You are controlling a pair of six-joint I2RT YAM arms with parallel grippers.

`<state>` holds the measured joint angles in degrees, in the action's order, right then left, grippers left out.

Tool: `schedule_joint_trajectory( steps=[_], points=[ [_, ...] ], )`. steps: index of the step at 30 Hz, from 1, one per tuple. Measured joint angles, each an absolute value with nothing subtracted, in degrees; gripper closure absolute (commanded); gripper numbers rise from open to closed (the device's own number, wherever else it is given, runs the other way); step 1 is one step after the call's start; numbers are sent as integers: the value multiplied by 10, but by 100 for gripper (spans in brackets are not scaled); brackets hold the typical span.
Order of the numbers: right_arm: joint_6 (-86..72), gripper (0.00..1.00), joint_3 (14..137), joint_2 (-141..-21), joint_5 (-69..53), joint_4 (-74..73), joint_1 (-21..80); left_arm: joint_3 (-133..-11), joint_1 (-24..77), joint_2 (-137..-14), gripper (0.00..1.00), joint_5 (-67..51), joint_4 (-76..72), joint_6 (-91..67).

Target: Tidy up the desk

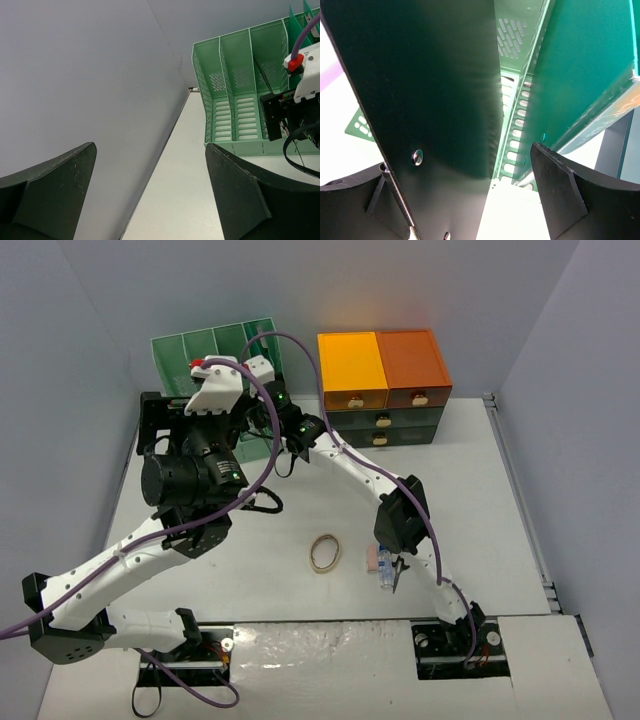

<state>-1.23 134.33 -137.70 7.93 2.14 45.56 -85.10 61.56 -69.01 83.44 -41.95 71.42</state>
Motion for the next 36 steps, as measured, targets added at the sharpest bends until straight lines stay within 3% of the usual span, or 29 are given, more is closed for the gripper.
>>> schedule_joint_trajectory(
  steps=[10,16,23,28,34,36],
  points=[
    [-12,19,1334,-1366,81,24,458,-870,621,-716,11,834,-457,749],
    [-12,19,1325,-1353,81,24,458,-899,701,-720,4,832,-410,764],
    [-2,19,1315,-1351,81,26,458,-932,793,-706,4,834,-167,681],
    [1,19,1310,-1351,81,26,458,-992,768,-715,3,828,-65,645],
    [3,19,1309,-1351,81,26,458,-1218,709,-783,3,748,187,507],
    [3,19,1308,-1351,82,26,458,-1241,681,-788,3,721,238,469]
  ],
)
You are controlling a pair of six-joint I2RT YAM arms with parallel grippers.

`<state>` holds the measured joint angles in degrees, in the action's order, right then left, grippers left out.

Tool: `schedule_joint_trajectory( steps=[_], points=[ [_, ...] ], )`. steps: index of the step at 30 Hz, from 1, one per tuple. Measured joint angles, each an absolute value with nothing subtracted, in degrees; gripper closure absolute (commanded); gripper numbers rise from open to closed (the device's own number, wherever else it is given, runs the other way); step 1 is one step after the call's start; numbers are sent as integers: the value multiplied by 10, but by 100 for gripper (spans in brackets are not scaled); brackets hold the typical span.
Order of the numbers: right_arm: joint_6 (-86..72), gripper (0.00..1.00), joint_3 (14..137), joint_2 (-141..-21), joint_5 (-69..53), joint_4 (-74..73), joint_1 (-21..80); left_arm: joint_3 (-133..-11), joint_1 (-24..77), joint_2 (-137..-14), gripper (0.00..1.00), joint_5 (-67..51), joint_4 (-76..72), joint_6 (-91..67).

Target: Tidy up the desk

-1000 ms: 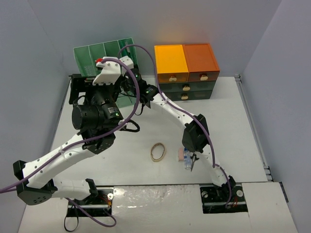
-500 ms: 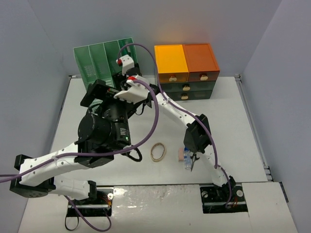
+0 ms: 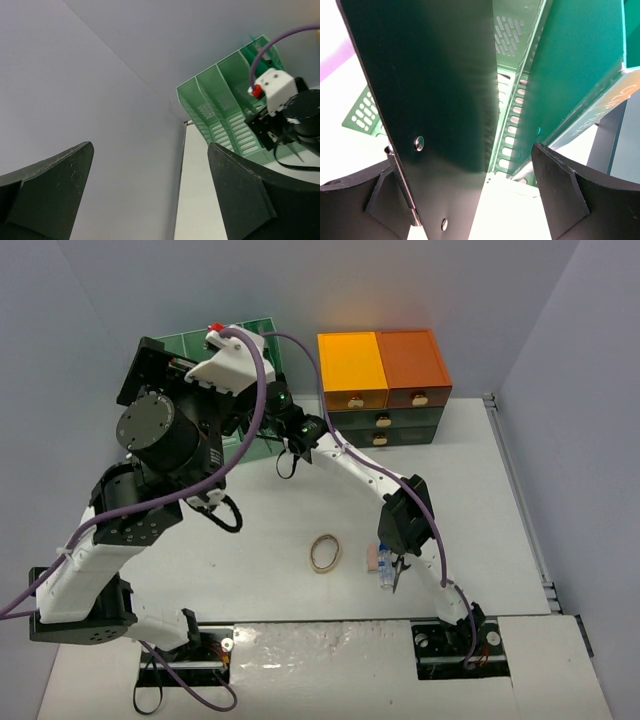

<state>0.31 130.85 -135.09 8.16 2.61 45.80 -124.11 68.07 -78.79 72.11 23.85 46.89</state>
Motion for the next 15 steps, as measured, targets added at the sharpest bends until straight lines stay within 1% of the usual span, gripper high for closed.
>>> schedule_joint_trajectory(
  steps=[4,7,10,15],
  points=[
    [4,18,1308,-1351,82,26,458,-1241,603,-789,3,643,329,372],
    [5,18,1307,-1351,82,26,457,-1202,534,-790,4,557,378,274],
    [5,18,1307,-1351,81,26,456,-1137,473,-791,4,463,411,185],
    [4,19,1307,-1351,81,26,453,-998,364,-786,5,319,409,72]
  ],
)
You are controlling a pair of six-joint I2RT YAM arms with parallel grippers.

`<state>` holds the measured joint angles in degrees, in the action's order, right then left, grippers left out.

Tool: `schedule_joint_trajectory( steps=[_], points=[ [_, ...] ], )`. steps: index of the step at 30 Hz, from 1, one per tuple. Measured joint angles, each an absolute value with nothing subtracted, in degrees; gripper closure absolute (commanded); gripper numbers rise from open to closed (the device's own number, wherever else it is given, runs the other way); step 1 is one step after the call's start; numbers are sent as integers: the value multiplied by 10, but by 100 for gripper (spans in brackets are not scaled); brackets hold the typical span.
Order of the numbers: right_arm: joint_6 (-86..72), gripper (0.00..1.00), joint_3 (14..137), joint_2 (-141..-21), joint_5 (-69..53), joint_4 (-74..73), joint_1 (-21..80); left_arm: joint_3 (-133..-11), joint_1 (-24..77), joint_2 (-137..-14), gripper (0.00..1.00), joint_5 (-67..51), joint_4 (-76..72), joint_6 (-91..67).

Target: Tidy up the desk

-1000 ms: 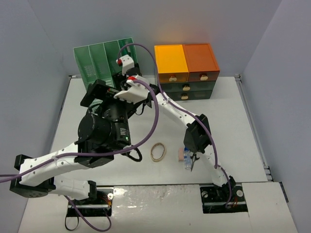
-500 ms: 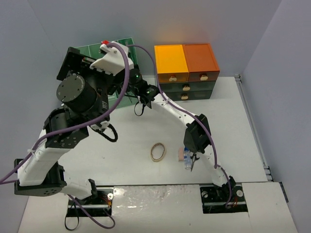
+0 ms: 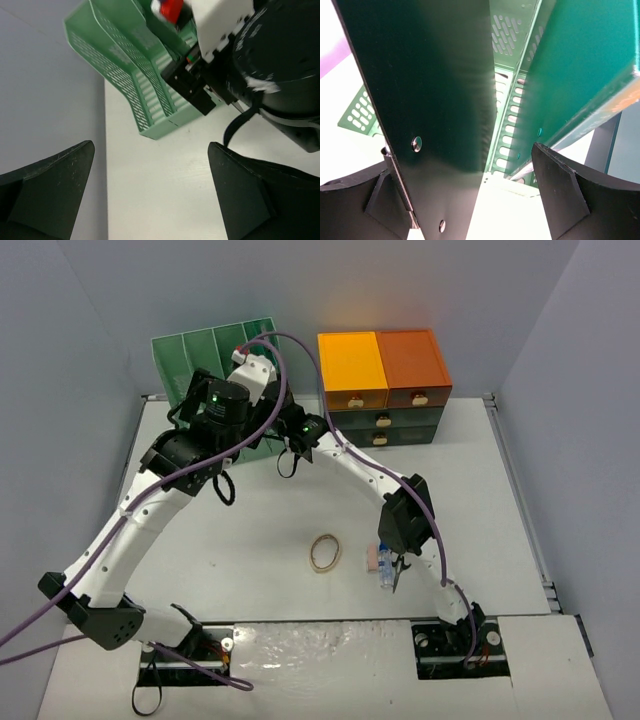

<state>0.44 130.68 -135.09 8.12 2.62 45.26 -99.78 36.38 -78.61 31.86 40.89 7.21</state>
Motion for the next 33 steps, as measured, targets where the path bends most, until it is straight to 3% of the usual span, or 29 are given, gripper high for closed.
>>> schedule_joint_trajectory(
  steps=[13,33],
  points=[
    [-12,14,1298,-1350,75,26,432,-834,214,-671,4,150,337,-32],
    [-68,11,1300,-1324,39,23,413,-675,209,-647,3,122,270,-10]
  ],
)
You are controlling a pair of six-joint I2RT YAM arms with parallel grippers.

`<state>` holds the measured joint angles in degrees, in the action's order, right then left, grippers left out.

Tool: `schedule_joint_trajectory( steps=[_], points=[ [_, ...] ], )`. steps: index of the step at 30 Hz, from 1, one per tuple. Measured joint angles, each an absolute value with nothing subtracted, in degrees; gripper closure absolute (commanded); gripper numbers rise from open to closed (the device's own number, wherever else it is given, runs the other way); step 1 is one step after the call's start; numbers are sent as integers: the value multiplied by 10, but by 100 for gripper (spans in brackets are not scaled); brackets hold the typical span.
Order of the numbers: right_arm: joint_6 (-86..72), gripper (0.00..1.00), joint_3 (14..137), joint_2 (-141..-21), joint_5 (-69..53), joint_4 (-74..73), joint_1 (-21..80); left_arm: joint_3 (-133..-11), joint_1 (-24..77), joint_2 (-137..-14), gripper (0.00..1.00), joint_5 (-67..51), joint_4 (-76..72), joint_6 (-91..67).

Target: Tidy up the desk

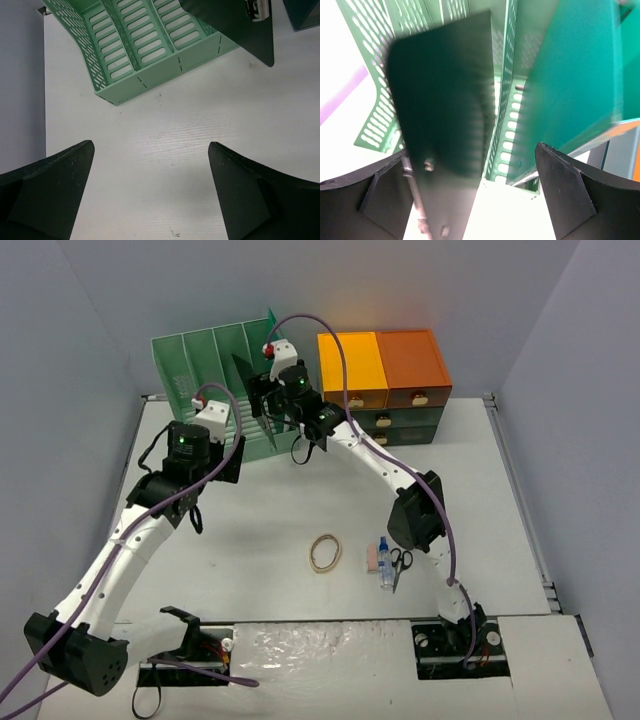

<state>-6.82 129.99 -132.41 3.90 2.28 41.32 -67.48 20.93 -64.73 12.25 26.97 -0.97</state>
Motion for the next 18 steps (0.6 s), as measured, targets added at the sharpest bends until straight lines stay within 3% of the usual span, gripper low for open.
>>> schedule_joint_trajectory(
  steps=[18],
  points=[
    [-113,12,1346,-1246,48,17,389,-554,214,-637,3,104,202,31]
  ],
)
